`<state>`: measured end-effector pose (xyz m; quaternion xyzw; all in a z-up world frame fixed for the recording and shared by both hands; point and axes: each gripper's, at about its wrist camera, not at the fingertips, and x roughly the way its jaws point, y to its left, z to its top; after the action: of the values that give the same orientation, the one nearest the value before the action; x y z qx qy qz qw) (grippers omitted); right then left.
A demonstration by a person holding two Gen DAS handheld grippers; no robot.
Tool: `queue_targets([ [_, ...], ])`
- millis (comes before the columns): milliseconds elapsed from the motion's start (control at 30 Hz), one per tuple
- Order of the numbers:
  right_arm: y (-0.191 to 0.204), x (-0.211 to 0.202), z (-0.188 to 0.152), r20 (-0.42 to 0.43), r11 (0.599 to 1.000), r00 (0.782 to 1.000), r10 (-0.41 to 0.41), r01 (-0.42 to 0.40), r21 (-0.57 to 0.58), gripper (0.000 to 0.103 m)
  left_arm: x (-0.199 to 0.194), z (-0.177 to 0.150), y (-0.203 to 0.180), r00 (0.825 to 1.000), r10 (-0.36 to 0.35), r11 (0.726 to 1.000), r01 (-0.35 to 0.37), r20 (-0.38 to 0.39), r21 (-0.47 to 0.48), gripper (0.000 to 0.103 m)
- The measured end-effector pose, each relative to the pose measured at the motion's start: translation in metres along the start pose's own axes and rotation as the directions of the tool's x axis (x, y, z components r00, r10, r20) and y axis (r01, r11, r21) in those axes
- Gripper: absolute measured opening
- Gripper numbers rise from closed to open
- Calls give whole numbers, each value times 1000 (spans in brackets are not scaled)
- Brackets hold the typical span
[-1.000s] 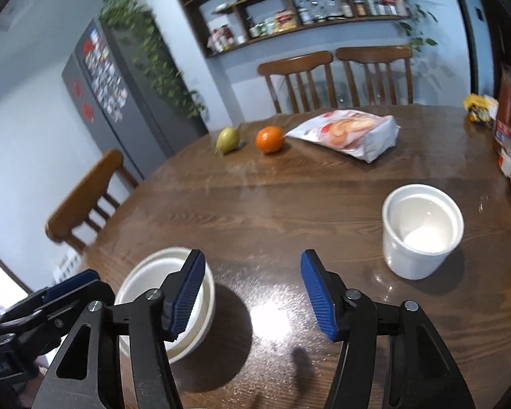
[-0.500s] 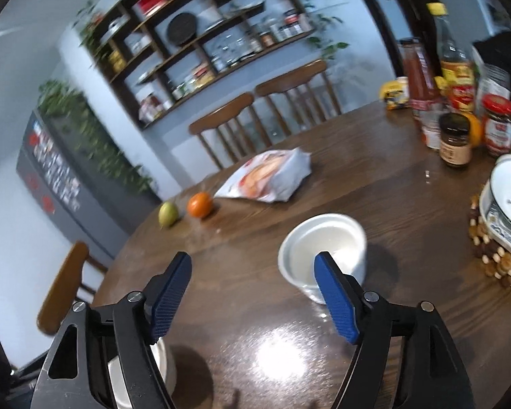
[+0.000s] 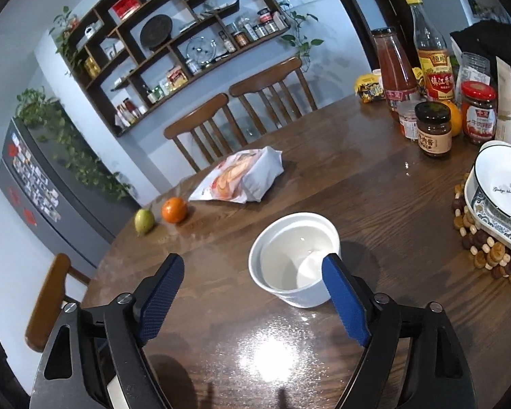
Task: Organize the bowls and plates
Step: 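Move the right tool to the small white cup and grasp its rim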
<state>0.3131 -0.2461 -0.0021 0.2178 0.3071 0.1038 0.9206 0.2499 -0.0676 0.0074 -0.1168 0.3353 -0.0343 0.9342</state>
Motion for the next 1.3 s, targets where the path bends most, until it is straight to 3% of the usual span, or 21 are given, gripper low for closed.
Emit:
queue_targets([
  [200,-1,5,-2,-1,1000,1000,-24,24,-8,87,9,0,11,999,14,999,-15,-32,-41,65],
  [567,7,22,-11,-19,991,995,-102,100,-91,87,18,2,19,997,-49,995,43,-63,-89,65],
  [1100,11,35,-11,-79,973,981,-176,161,-163,87,32,-1,21,991,-76,994,66,-113,-91,66],
  [1300,27,63,1,-82,911,944,-319,282,-302,87,30,0,26,991,-76,992,64,-107,-107,66],
])
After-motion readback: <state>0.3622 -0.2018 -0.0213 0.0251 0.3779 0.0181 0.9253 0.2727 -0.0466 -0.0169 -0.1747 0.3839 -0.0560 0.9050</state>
